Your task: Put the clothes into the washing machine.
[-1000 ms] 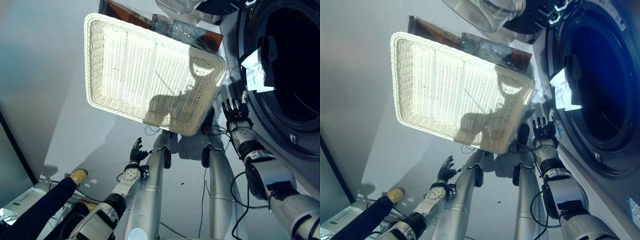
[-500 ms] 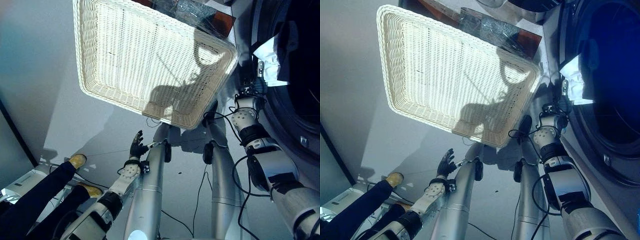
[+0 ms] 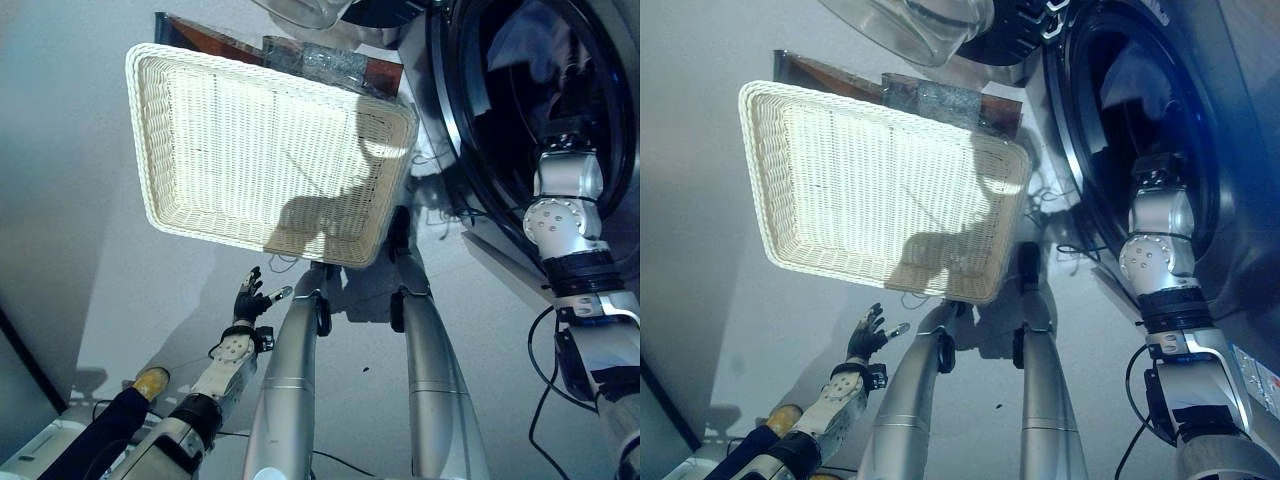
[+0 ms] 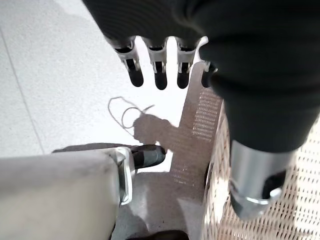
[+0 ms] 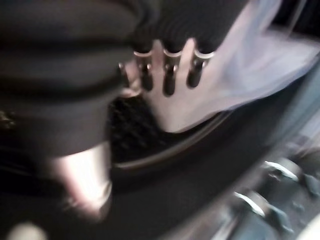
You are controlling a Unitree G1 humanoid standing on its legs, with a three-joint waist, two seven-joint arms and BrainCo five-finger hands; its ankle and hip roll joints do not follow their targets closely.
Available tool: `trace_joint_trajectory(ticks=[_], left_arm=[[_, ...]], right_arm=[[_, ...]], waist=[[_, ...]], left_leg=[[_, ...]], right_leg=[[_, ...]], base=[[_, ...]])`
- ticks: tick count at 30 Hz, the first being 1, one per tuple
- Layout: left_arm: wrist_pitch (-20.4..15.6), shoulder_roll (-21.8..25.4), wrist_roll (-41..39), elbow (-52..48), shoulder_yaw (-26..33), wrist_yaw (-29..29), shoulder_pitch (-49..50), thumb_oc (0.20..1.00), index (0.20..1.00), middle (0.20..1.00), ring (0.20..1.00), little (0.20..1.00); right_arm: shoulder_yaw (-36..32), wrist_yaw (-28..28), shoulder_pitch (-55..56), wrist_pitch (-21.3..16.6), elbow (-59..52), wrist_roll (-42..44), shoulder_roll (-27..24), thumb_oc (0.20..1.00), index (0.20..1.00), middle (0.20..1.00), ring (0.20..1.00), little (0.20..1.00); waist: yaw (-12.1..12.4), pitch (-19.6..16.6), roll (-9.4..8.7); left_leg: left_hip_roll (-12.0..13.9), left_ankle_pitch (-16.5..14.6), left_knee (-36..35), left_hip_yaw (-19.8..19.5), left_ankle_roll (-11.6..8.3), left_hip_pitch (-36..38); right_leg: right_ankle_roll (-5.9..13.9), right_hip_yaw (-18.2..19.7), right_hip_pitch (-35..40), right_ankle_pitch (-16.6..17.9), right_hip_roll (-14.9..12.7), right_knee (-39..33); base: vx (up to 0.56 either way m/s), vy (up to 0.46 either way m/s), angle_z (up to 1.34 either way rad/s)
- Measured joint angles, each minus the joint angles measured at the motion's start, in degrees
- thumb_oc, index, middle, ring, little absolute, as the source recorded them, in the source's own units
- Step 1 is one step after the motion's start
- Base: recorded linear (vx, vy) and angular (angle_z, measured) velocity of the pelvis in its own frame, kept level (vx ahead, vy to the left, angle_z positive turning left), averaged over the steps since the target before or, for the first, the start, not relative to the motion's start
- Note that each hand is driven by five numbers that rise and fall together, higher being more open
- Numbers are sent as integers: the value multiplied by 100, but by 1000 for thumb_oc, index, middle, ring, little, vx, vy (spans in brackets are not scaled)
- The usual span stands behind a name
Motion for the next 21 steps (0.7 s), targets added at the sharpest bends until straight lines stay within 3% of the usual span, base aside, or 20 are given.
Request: trace_joint_trajectory(ticks=[4, 6, 8, 11, 12, 14, 17, 21], left_arm=[[86, -14, 5, 81, -5, -8, 32, 1000, 1000, 1000, 1000, 1000], [110, -29, 5, 106, -2, -9, 54, 1000, 1000, 1000, 1000, 1000], [114, -62, 6, 159, -2, -11, 52, 1000, 1000, 1000, 1000, 1000], [117, -67, 6, 180, -13, -14, 44, 1000, 1000, 1000, 1000, 1000], [127, -64, 5, 199, -19, -47, 27, 1000, 1000, 1000, 1000, 1000], [155, -63, 0, 285, -21, -63, 26, 1000, 1000, 1000, 1000, 1000], [159, -65, 0, 361, -102, -109, 27, 1000, 1000, 1000, 1000, 1000], [159, 3, -4, 301, -231, -108, 30, 1000, 1000, 1000, 1000, 1000]], right_arm=[[-89, -158, 97, -58, -148, 89, 123, 1000, 1000, 1000, 1000, 1000], [-125, -341, 163, -290, -138, 215, 331, 1000, 1000, 1000, 1000, 1000], [-252, -763, 159, -791, -85, 478, 619, 1000, 1000, 1000, 1000, 1000], [-278, -1052, 130, -1289, 31, 823, 664, 1000, 1000, 1000, 1000, 1000], [-364, -1331, 48, -1672, 140, 997, 690, 1000, 1000, 1000, 1000, 1000], [-450, -1768, -141, -2078, 397, 1382, 825, 1000, 1000, 1000, 1000, 1000], [-450, -2237, -419, -2255, 946, 2109, 837, 1000, 1000, 1000, 1000, 1000], [-518, -2140, -656, -2181, 1227, 3462, 811, 1000, 1000, 1000, 1000, 1000]], waist=[[-5, 12, -18], [11, 14, -22], [44, 16, -25], [95, 27, -43], [160, 32, -51], [165, 39, -63], [163, 39, -93], [145, 19, -202]], left_leg=[[-4, 4, 10, 57, 11, 85], [-6, -24, -27, 81, 31, 223], [-8, -45, -86, 122, 61, 376], [-12, -69, -88, 133, 83, 439], [-15, -76, -86, 141, 93, 472], [-33, -80, -82, 131, 99, 522], [-97, -71, -76, 122, 155, 690], [-199, -19, -115, 115, 232, 739]], right_leg=[[-11, 55, 72, 11, 3, -5], [-38, 65, 208, 30, -4, -43], [-32, 74, 351, 27, -19, -108], [-27, 73, 416, 24, -32, -108], [-24, 73, 444, 22, -41, -105], [-13, 58, 504, 15, -60, -92], [54, 52, 685, -25, -135, -67], [200, 55, 777, -42, -242, -154]], base=[[-8, 9, -3], [-23, 18, -5], [0, 0, 0], [0, 0, 0], [0, 0, 0], [-23, -2, 4], [-17, -35, 9], [-23, -5, 9]])
